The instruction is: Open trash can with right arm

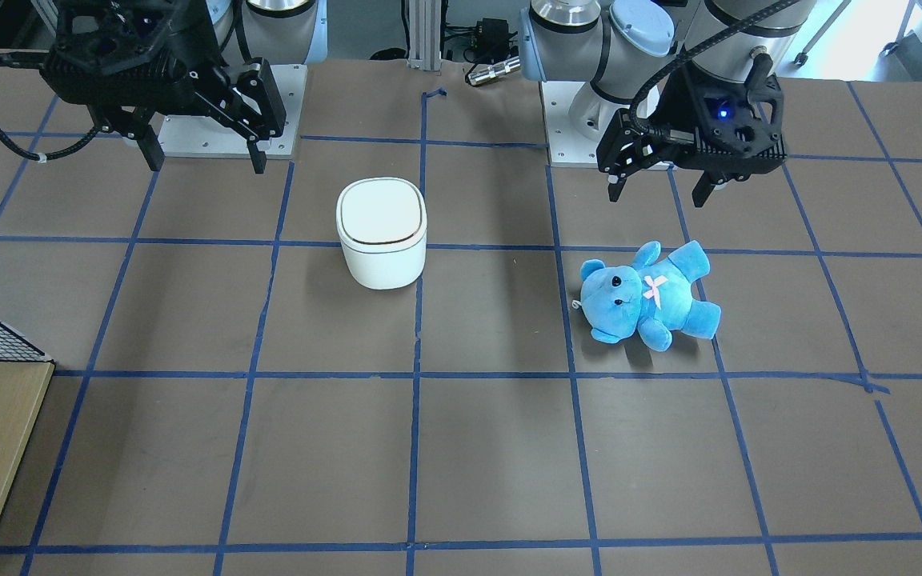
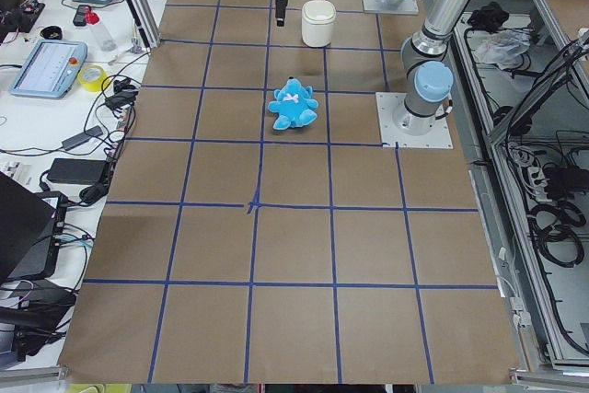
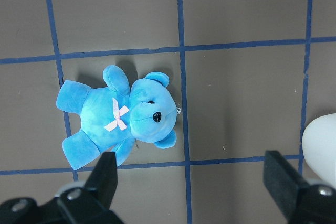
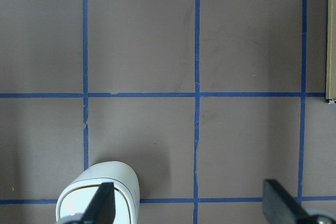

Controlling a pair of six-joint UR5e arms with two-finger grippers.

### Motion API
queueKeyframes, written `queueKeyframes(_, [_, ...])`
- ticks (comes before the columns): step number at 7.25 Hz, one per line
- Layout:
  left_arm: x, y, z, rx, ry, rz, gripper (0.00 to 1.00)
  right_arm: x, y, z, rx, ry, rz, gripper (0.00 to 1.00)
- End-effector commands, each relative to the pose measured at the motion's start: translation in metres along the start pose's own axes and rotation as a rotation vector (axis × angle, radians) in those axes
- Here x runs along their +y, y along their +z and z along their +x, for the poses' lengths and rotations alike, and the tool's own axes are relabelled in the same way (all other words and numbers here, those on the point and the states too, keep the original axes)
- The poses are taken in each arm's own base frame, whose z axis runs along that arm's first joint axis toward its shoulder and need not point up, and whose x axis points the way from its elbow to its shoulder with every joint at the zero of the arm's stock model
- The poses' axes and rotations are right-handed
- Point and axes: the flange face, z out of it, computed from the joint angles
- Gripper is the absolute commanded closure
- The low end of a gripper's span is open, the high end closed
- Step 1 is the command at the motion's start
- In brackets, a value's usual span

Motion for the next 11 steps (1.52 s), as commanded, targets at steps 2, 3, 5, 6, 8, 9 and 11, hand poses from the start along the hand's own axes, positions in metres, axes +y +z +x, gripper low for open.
queueKeyframes(2, [0.0, 0.0, 0.0, 0.0, 0.0, 0.0, 0.0, 0.002, 0.002, -0.001, -0.001, -0.004, -0.01, 0.0])
queueKeyframes(3, [0.0, 0.0, 0.0, 0.0, 0.0, 0.0, 0.0, 0.002, 0.003, -0.005, -0.009, -0.008, -0.009, 0.03])
queueKeyframes(5, [0.0, 0.0, 0.0, 0.0, 0.0, 0.0, 0.0, 0.006, 0.012, -0.014, -0.018, -0.021, -0.039, 0.34])
queueKeyframes(6, [0.0, 0.0, 0.0, 0.0, 0.0, 0.0, 0.0, 0.018, 0.026, -0.025, -0.031, 0.006, -0.117, 0.65])
queueKeyframes(8, [0.0, 0.0, 0.0, 0.0, 0.0, 0.0, 0.0, 0.065, 0.083, -0.086, -0.031, 0.0, -0.234, 0.73])
queueKeyframes(9, [0.0, 0.0, 0.0, 0.0, 0.0, 0.0, 0.0, 0.081, 0.11, -0.101, -0.024, -0.022, -0.247, 0.77])
queueKeyframes(11, [0.0, 0.0, 0.0, 0.0, 0.0, 0.0, 0.0, 0.108, 0.174, -0.112, -0.02, 0.002, -0.238, 0.82])
